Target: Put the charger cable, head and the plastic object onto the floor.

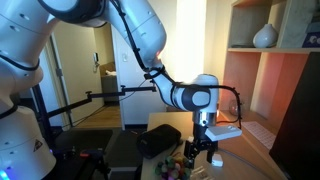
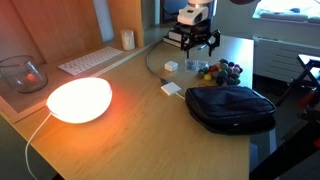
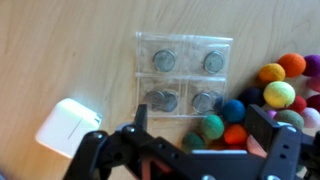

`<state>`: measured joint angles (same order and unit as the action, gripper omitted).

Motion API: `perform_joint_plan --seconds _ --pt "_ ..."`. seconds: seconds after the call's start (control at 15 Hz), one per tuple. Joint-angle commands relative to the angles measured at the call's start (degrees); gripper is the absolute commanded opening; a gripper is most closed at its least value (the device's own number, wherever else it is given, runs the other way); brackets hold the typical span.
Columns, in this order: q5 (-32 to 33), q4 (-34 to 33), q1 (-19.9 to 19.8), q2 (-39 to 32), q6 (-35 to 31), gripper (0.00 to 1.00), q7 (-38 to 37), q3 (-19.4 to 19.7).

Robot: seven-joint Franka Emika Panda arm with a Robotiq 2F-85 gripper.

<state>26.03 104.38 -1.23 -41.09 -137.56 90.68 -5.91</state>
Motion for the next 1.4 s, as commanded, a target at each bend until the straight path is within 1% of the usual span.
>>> perform_joint_plan --seconds 0.0,0.27,0.4,0.6,0.87,1.13,1.33 --pt "1.7 -3.0 1.9 -1.5 -2.2 1.00 4.1 0.7" --pt "2.4 -4.6 2.7 -2.3 -4.3 1.00 9.2 0.4" --pt "1.3 -6.0 2.3 -3.2 -4.2 1.00 13.1 -0.6" --pt "-2.1 -8.2 0.2 -4.7 -5.1 1.00 20.8 -3.2" --pt "-7.1 -12.3 -0.6 -6.8 -3.3 1.00 27.8 -4.6" --pt "-10.3 -15.7 -0.5 -8.9 -1.9 1.00 31.1 -4.0" --pt "-10.2 -17.5 0.6 -10.5 -0.9 1.00 30.4 -2.6"
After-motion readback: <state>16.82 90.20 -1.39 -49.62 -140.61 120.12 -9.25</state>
